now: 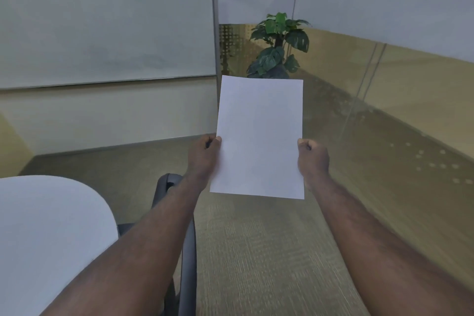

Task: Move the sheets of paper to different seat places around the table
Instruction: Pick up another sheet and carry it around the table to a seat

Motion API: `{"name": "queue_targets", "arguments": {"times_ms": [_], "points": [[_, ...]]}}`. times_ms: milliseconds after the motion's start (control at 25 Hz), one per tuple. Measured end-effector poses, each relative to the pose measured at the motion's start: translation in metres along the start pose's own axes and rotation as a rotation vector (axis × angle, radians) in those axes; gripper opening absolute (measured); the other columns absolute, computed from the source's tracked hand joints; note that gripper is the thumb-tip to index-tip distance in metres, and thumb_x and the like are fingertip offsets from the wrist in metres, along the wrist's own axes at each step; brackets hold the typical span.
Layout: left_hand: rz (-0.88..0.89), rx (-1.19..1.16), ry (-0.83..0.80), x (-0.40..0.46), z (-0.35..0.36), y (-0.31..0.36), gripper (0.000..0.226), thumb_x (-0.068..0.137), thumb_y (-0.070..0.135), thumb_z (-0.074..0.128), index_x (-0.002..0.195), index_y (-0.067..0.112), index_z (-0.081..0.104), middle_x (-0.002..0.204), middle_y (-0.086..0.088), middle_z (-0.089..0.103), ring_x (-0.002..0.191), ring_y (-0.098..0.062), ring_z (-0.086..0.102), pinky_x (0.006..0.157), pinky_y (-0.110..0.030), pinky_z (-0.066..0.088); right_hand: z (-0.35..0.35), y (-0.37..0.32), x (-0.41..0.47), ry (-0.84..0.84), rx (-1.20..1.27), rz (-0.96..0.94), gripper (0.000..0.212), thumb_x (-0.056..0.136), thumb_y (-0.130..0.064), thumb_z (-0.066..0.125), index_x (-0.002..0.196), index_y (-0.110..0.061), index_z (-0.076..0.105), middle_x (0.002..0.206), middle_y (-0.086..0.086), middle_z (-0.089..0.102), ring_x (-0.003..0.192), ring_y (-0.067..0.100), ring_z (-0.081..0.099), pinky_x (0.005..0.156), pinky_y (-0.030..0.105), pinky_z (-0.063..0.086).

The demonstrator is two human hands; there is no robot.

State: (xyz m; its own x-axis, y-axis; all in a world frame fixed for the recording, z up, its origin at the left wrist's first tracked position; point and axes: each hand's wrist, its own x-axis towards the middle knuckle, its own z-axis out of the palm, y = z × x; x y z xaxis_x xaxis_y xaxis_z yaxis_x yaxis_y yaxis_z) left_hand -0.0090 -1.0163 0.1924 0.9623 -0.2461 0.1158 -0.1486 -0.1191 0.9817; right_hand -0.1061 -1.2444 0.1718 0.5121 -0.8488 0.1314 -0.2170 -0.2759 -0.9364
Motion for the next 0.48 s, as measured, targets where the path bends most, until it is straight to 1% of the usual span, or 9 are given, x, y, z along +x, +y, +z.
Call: {"name": "queue_targets", "arguments": {"times_ms": [80,200,360,480], "points": [[-0.004,-0.003,0.051,0.012,-0.013,-0.001,0.019,0.095,0.027,0.054,0.082,0.019,0.065,0.078,0.006,0.062,0.07,-0.01,0.054,0.061,-0.025,0.041,0.022,-0.009,0.008,-0.034,0.0,-0.014,0.03,0.09,-0.037,0.052,0.068,-0.018,0.058,0.061,-0.008,0.049,0.07,0.02,0.049,0.084,0.046,0.048],[-0.025,0.004,0.131,0.03,-0.036,-0.005,0.019,0.094,0.027,0.056,0.078,0.021,0.064,0.078,0.005,0.063,0.071,-0.011,0.054,0.063,-0.025,0.042,0.06,-0.024,0.02,-0.108,0.01,-0.038,0.032,0.091,-0.037,0.05,0.074,-0.012,0.061,0.065,-0.004,0.052,0.072,0.022,0.051,0.089,0.05,0.048],[-0.05,-0.001,0.247,0.049,-0.064,-0.015,0.016,0.09,0.033,0.058,0.077,0.027,0.065,0.086,0.002,0.068,0.078,-0.016,0.061,0.073,-0.034,0.048,0.109,-0.04,0.033,-0.214,0.031,-0.079,0.027,0.091,-0.035,0.049,0.07,-0.021,0.057,0.066,-0.007,0.05,0.074,0.021,0.05,0.091,0.054,0.046],[-0.083,-0.004,0.366,0.053,-0.079,-0.022,0.018,0.093,0.029,0.058,0.078,0.02,0.063,0.085,-0.001,0.066,0.075,-0.016,0.058,0.066,-0.028,0.045,0.149,-0.046,0.043,-0.319,0.032,-0.123,0.024,0.091,-0.037,0.049,0.08,-0.021,0.061,0.073,-0.004,0.054,0.077,0.02,0.051,0.091,0.053,0.047]]}}
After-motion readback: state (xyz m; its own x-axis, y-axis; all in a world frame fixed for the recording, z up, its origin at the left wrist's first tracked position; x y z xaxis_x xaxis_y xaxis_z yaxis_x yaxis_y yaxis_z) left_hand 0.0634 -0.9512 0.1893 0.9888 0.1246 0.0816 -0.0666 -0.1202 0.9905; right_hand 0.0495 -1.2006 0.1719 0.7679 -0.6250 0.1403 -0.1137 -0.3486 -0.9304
